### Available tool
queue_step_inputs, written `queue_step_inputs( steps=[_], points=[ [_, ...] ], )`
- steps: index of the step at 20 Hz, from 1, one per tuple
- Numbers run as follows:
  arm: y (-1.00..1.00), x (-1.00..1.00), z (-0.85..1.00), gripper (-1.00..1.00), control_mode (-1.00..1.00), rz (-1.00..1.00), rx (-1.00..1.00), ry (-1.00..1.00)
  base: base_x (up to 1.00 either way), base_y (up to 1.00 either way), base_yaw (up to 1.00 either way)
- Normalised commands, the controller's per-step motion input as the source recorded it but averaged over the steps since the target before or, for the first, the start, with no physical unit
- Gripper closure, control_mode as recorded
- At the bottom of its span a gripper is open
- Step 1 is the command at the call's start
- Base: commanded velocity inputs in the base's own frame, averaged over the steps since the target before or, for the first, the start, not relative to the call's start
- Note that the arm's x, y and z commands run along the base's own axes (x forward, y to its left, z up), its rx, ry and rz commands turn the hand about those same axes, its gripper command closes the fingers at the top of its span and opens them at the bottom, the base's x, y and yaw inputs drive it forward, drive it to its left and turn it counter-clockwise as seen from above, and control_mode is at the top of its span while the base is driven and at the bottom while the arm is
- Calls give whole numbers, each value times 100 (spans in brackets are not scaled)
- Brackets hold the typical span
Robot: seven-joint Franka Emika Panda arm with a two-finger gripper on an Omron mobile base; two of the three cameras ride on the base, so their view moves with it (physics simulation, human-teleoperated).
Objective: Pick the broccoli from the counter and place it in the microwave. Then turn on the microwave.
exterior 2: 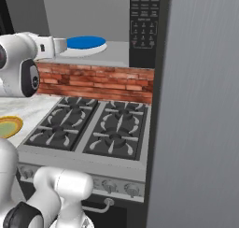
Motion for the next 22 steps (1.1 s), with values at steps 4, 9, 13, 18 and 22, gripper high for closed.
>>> queue_step_inputs(
  steps=[4,9,13,18,22],
  points=[
    [-17,44,19,100,-100,-16,0,6,0,0,0],
    [-10,50,4,100,-100,-16,0,11,0,0,0],
    [-2,41,0,100,-100,-13,0,9,0,0,0],
    [-3,38,0,100,-100,-9,0,6,0,0,0],
    [-11,42,-2,100,-100,-6,0,5,0,0,0]
  ],
)
